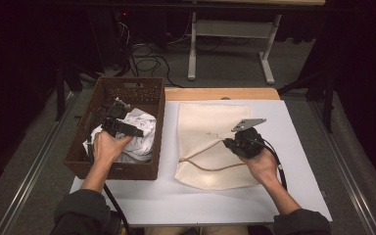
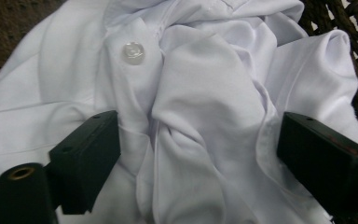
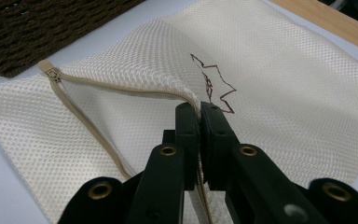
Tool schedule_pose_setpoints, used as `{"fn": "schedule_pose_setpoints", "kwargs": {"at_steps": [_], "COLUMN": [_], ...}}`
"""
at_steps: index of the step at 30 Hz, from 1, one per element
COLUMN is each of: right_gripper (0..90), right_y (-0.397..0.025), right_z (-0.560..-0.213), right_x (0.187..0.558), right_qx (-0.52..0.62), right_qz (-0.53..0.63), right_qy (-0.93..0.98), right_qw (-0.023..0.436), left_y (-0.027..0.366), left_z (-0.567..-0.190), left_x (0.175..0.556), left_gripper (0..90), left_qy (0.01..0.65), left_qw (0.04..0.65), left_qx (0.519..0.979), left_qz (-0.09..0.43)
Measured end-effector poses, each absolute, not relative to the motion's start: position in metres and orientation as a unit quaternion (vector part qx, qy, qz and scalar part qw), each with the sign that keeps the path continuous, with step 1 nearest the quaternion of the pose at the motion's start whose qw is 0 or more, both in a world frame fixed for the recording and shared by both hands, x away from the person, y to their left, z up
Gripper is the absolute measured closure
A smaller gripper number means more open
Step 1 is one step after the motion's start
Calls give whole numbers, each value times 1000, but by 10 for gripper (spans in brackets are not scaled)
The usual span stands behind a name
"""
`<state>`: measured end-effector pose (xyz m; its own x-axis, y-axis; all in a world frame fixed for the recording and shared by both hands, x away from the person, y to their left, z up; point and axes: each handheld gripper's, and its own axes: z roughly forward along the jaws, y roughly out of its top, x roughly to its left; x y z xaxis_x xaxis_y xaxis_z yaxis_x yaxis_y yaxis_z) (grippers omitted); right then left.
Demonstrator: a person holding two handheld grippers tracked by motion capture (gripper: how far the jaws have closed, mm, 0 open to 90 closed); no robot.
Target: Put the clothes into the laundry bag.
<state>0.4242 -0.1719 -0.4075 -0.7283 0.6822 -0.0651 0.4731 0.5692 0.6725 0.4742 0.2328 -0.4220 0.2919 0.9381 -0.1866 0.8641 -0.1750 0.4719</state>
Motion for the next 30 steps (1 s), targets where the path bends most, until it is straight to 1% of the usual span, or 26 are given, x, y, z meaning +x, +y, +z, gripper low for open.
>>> {"fn": "schedule_pose_setpoints", "kwargs": {"at_steps": [1,2,7,8,10,12,14,15,16,18,20,21,22,23,24,28,30], "right_gripper": [872,872,872,872,872,872,872,872,871,870,870,869,869,869,869,868,868], "right_y": [-172,-172,-173,-173,-173,-173,-172,-172,-173,-175,-177,-178,-178,-179,-180,-181,-180], "right_z": [-408,-408,-408,-410,-411,-411,-411,-411,-411,-410,-410,-411,-411,-412,-413,-416,-416], "right_x": [424,425,425,425,426,426,425,425,425,425,425,425,425,425,425,426,426], "right_qx": [332,331,332,335,337,335,333,333,334,334,335,335,335,339,338,341,340], "right_qz": [325,323,325,323,321,321,321,321,321,322,323,323,323,322,321,319,319], "right_qy": [871,872,871,870,871,872,872,872,872,871,871,870,870,870,871,871,871], "right_qw": [161,161,161,160,157,157,158,158,158,159,159,159,159,157,157,154,155], "left_y": [233,233,235,229,223,221,216,216,215,222,225,227,232,235,236,236,238], "left_z": [-423,-423,-416,-415,-418,-420,-426,-426,-431,-439,-442,-446,-451,-454,-454,-457,-461], "left_x": [475,475,472,471,474,476,480,480,484,488,489,491,492,493,494,498,502], "left_gripper": [95,54,45,31,3,1,0,0,0,0,0,0,0,0,0,0,0], "left_qy": [589,588,578,572,568,568,568,568,569,585,593,600,607,613,616,613,617], "left_qw": [258,263,293,282,265,260,228,228,184,181,175,157,156,166,168,167,171], "left_qx": [763,762,759,768,776,779,787,787,793,784,779,776,773,768,766,768,765], "left_qz": [66,60,56,66,65,61,84,84,116,104,105,114,98,82,78,79,69]}}
